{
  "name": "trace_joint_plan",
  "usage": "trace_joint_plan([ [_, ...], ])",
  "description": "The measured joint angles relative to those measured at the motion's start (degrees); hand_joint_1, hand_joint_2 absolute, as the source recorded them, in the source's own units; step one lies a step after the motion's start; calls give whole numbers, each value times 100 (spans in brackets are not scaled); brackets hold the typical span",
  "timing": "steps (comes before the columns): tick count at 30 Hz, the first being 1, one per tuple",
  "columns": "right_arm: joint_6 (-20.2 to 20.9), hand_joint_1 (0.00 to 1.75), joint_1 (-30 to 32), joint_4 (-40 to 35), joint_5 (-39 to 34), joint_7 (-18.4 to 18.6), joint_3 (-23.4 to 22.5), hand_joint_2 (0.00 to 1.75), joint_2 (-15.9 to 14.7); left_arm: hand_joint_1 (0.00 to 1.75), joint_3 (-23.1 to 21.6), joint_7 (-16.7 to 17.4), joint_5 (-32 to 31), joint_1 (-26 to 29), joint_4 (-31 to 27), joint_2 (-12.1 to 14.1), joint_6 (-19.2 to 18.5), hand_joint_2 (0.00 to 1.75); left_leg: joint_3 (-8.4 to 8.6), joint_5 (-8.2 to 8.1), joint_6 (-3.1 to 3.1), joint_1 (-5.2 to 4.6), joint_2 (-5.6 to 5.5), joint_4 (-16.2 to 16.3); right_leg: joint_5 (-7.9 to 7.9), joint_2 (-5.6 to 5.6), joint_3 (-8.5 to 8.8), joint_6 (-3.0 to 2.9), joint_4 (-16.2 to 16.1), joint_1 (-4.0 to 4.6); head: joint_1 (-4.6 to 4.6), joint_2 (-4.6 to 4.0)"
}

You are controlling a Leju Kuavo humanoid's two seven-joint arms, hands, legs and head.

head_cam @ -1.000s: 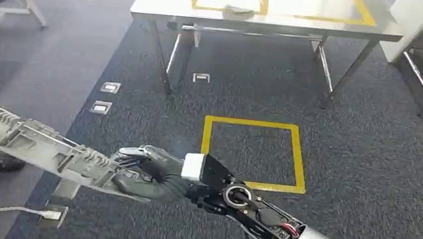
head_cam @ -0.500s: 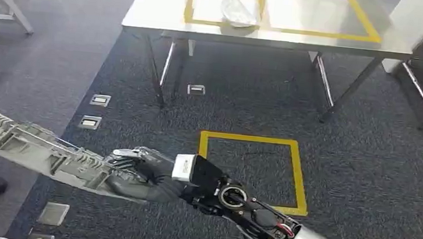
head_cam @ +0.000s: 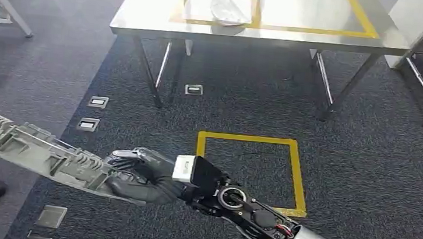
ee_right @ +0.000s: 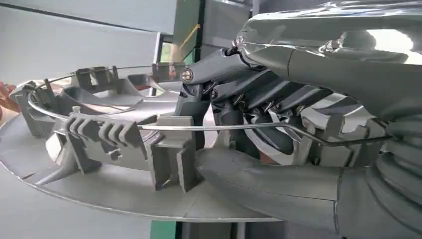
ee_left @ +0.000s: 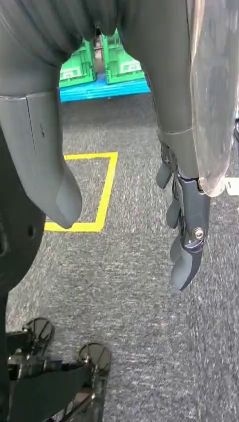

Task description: Take the parts from the cabinet and place them on the table.

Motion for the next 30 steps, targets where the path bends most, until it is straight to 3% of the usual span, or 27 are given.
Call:
trace_joint_plan([
  [1, 0, 175, 0, 0, 0, 0, 0, 175, 0, 0, 0, 2, 0, -1, 0, 0, 0, 175, 1, -6, -36, 4, 0, -5, -5, -1, -1, -8, 1, 1, 0, 0],
  [4, 0, 175, 0, 0, 0, 0, 0, 175, 0, 0, 0, 2, 0, -2, 0, -2, 0, 175, 1, -20, -69, 4, 0, -7, -9, -1, 1, -14, 1, 1, 0, 0],
  [8, 0, 175, -1, 0, 0, 9, 0, 175, 0, 0, 0, 0, 0, -3, 0, -2, 0, 175, -4, -22, -77, -6, 0, -2, -10, -1, 9, -14, -11, -1, 0, 0],
  [9, 2, 175, 0, 0, -13, 18, 2, 175, 2, 0, 0, -4, 0, -5, 0, 17, 0, 175, -26, -65, -37, -27, -1, 63, 10, -1, 31, 25, -76, -73, 0, 0],
  [10, 11, 175, -3, -2, -35, 24, 2, 175, 2, 0, 0, -13, 0, -1, 0, 20, 0, 175, -9, -53, 56, -44, -4, 12, 23, -6, 53, 62, -113, -65, -7, 0],
  [11, 18, 175, -6, -6, -55, 24, -2, 175, 9, 0, 0, -13, 0, -6, -2, 18, 0, 175, 105, -1, 90, -34, 17, -159, 39, 18, 108, 99, -199, -10, -20, 0],
  [12, 17, 175, 0, 0, -55, 28, -2, 175, 11, 0, 0, -15, -2, -6, -2, -2, 0, 175, 220, 64, 68, 42, 63, -316, 2, -18, 115, 98, -95, -15, -13, 0],
  [13, 13, 175, -19, 0, -57, 26, -2, 175, 11, 0, 0, -15, -11, -3, -2, -2, -11, 175, 274, 80, 93, 47, 64, -419, -172, -31, -17, 102, 172, -10, -4, 0],
  [15, 2, 175, -13, 0, -46, 9, -7, 175, 9, 0, 0, -22, -15, -9, -2, -9, -24, 175, 289, 88, 98, 61, 96, -425, -621, -31, -509, 140, 1115, -25, -7, 0],
  [16, 0, 175, 5, 9, -16, 7, -6, 175, 9, 0, 0, -31, -11, -12, -2, -15, -24, 175, 289, 77, 92, 63, 103, -417, -765, -32, -755, 173, 1560, -42, -4, 0],
  [17, 0, 175, 8, 24, 9, 4, -4, 175, 9, 0, 0, -31, -4, -13, -2, -17, -24, 175, 290, 66, 74, 75, 104, -406, -740, -34, -865, 194, 1712, -66, -4, 0],
  [18, -2, 175, 8, 42, 24, 4, -4, 175, 9, 0, 0, -31, 0, -13, -2, -24, -24, 175, 290, 46, 45, 97, 101, -374, -559, -41, -816, 225, 1550, -87, -4, 0],
  [21, -9, 175, -2, 72, 31, -7, -7, 175, 11, 0, 0, -50, 31, 0, -2, -35, -22, 175, 266, -97, -110, 173, 81, -150, 214, -84, -211, 343, 192, -182, -2, 0],
  [22, -2, 175, -11, 90, 26, -39, -9, 175, 15, 0, 0, -59, 33, -3, 2, 5, -17, 175, 203, -163, -187, 137, 75, -13, 141, -55, -173, 330, 70, -163, 7, 0],
  [23, 4, 175, -6, 98, 24, -64, -17, 175, 28, 0, 0, -72, 33, -12, 2, -9, -15, 175, 174, -171, -209, 133, 71, 26, 141, -3, -220, 171, 120, -171, -6, 0],
  [24, 9, 175, -6, 114, 22, -63, -17, 175, 28, 0, 0, -77, 33, -7, 0, -11, -13, 175, 173, -159, -235, 149, 73, 14, 126, -4, -247, 125, 151, -142, -4, 0],
  [25, 9, 175, -9, 129, 17, -63, -17, 175, 33, 0, 0, -79, 33, -7, 2, 9, -13, 175, 164, -211, -239, 161, 72, 38, 149, -12, -240, 103, 140, -175, -4, 0],
  [26, 15, 175, -12, 149, 15, -61, -20, 175, 31, 0, 0, -83, 31, -3, 0, 0, -13, 175, 167, -154, -148, 158, 73, 18, 149, -2, -227, 102, 140, -169, -4, 0],
  [27, 20, 175, -13, 164, 0, -57, -20, 175, 33, 0, 0, -85, 31, -4, 7, 26, -11, 175, 165, -160, -129, 176, 81, 15, 178, 0, -198, 136, 100, -261, -9, 0],
  [28, 30, 175, -12, 173, -11, -50, -22, 175, 44, 0, 0, -83, 28, -6, 7, 59, -11, 175, 200, -145, -114, 141, 78, -39, 213, 3, -186, 194, 38, -292, 24, 0],
  [29, 33, 175, -15, 179, -24, -46, -35, 175, 61, 0, 0, -83, 24, -14, 13, 125, -2, 175, 277, -82, -89, 113, 72, -159, 309, 14, -129, 258, -148, -367, 13, 0],
  [30, 44, 175, -1, 175, -31, -41, -53, 175, 101, 0, 0, -83, 11, -33, 11, 120, 0, 175, 561, 180, 25, 59, 79, -514, 432, 59, 79, 243, -480, -343, -57, 0],
])
